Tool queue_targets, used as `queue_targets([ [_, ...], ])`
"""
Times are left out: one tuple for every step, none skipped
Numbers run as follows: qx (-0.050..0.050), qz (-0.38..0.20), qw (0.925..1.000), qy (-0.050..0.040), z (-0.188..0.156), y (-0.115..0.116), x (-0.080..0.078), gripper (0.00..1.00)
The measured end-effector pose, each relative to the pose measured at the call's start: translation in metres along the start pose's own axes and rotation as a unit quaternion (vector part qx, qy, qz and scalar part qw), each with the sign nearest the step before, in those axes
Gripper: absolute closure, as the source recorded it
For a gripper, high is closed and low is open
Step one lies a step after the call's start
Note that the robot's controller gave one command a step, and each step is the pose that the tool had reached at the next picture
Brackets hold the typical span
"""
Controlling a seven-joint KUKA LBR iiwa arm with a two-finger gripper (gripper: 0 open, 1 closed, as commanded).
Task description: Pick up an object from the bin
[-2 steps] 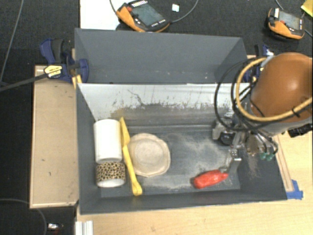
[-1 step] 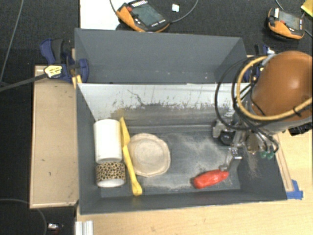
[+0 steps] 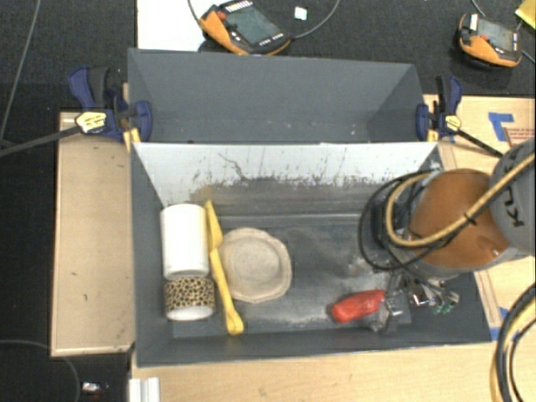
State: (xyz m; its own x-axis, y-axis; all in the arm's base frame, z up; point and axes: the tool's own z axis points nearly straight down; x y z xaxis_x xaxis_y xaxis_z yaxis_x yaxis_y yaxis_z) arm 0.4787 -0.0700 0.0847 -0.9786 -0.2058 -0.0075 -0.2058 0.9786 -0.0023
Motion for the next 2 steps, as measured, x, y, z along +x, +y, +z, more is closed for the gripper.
queue_targets([
  [0.001, -0.020, 0.9998, -0.0048, -0.076, 0.008, -0.002, 0.00],
  [-0.001, -0.069, 0.9976, -0.0005, -0.016, 0.021, -0.003, 0.00],
])
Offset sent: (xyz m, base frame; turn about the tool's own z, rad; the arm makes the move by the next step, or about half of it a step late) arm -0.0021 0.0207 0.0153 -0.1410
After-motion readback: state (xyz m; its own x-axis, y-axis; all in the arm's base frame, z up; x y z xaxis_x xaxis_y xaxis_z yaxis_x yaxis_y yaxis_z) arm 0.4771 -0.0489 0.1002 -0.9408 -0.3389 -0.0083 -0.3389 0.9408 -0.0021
